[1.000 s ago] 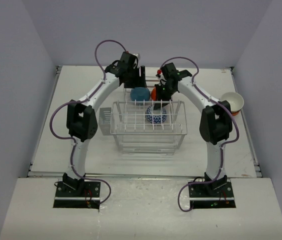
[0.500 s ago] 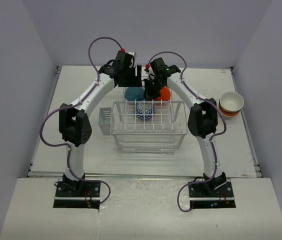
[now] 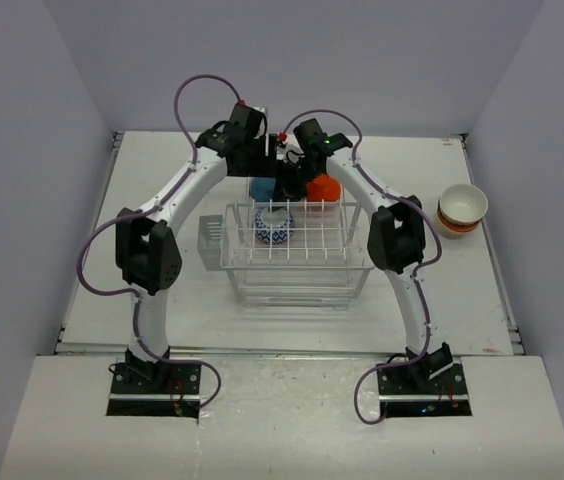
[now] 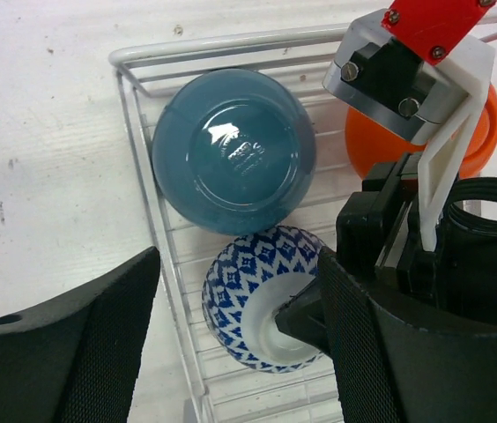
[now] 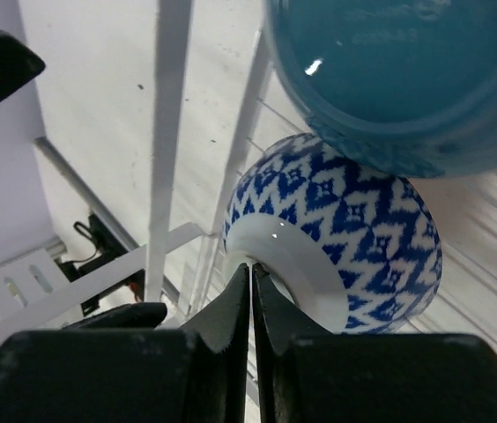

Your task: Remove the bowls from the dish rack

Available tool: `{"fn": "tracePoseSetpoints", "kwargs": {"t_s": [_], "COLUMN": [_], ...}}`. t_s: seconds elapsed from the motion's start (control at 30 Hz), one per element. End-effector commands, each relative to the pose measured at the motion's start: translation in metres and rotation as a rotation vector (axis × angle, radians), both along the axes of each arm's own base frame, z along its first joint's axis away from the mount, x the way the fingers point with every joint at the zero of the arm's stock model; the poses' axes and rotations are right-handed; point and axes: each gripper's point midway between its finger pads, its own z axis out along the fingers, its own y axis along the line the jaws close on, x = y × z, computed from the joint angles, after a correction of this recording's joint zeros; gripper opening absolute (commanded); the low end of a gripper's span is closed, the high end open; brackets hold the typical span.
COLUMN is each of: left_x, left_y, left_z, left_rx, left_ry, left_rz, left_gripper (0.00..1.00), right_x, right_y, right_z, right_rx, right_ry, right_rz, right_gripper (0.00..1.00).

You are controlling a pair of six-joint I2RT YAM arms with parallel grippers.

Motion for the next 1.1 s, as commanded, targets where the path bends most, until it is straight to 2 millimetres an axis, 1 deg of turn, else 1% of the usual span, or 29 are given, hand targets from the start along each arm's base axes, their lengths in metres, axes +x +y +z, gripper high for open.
{"fn": "tracePoseSetpoints", "kwargs": {"t_s": [0.0, 0.03, 0.1, 0.13, 0.17, 0.23, 0.27, 0.33, 0.37, 0.4, 0.47, 0.5, 0.53, 0.57, 0.63, 0.7, 0.73, 0.8, 0.83, 0.9, 0.93, 1.07], "left_x": [-0.006, -0.007, -0.007, -0.007, -0.006, -0.005, -0.005, -0.004, -0.005, -0.005, -0.005, -0.006, -0.006, -0.008, -0.011, -0.016, -0.018, -0.025, -0.026, -0.029, -0.032, -0.038], "left_y": [0.020, 0.023, 0.025, 0.025, 0.026, 0.026, 0.026, 0.026, 0.027, 0.028, 0.030, 0.031, 0.032, 0.034, 0.040, 0.045, 0.047, 0.052, 0.053, 0.054, 0.054, 0.049], "left_z": [0.032, 0.035, 0.034, 0.035, 0.036, 0.035, 0.036, 0.034, 0.033, 0.032, 0.030, 0.028, 0.027, 0.025, 0.022, 0.020, 0.020, 0.018, 0.017, 0.017, 0.014, 0.017], "left_rx": [0.019, 0.016, 0.014, 0.009, 0.009, 0.006, 0.004, 0.001, 0.003, 0.003, 0.012, 0.019, 0.026, 0.040, 0.069, 0.092, 0.102, 0.116, 0.116, 0.117, 0.116, 0.086], "left_ry": [-0.058, -0.065, -0.066, -0.067, -0.067, -0.064, -0.067, -0.060, -0.054, -0.053, -0.049, -0.046, -0.043, -0.039, -0.028, -0.025, -0.029, -0.025, -0.027, -0.023, -0.017, -0.026], "left_rz": [0.022, 0.029, 0.031, 0.030, 0.032, 0.032, 0.032, 0.030, 0.029, 0.032, 0.029, 0.028, 0.028, 0.025, 0.028, 0.023, 0.020, 0.019, 0.017, 0.006, 0.001, -0.039], "left_gripper": [0.73, 0.73, 0.74, 0.74, 0.74, 0.74, 0.74, 0.75, 0.75, 0.75, 0.75, 0.75, 0.75, 0.75, 0.74, 0.71, 0.67, 0.61, 0.54, 0.40, 0.31, 0.10], "right_x": [-0.002, -0.002, -0.004, -0.003, -0.002, -0.003, -0.003, -0.006, -0.007, -0.008, -0.010, -0.008, -0.008, -0.007, -0.012, -0.017, -0.021, -0.025, -0.028, -0.029, -0.031, -0.032], "right_y": [0.028, 0.031, 0.034, 0.036, 0.035, 0.035, 0.034, 0.033, 0.031, 0.026, 0.020, 0.012, 0.008, 0.000, -0.011, -0.016, -0.019, -0.021, -0.023, -0.024, -0.025, -0.023], "right_z": [0.028, 0.037, 0.043, 0.058, 0.061, 0.077, 0.082, 0.091, 0.100, 0.099, 0.107, 0.104, 0.104, 0.105, 0.098, 0.093, 0.083, 0.078, 0.071, 0.069, 0.065, 0.063], "right_rx": [0.151, 0.179, 0.194, 0.223, 0.219, 0.241, 0.239, 0.242, 0.241, 0.213, 0.189, 0.141, 0.119, 0.097, 0.081, 0.076, 0.065, 0.055, 0.045, 0.039, 0.035, 0.065], "right_ry": [-0.045, -0.065, -0.082, -0.120, -0.132, -0.160, -0.171, -0.179, -0.195, -0.193, -0.209, -0.210, -0.209, -0.205, -0.135, -0.093, -0.068, -0.055, -0.037, -0.038, -0.026, -0.008], "right_rz": [0.085, 0.097, 0.103, 0.102, 0.096, 0.099, 0.093, 0.095, 0.092, 0.074, 0.055, 0.023, 0.010, -0.011, -0.034, -0.035, -0.030, -0.021, -0.020, -0.020, -0.022, -0.018], "right_gripper": [0.04, 0.04, 0.05, 0.05, 0.05, 0.06, 0.07, 0.10, 0.11, 0.12, 0.18, 0.22, 0.31, 0.37, 0.41, 0.44, 0.55, 0.58, 0.62, 0.63, 0.63, 0.64]}}
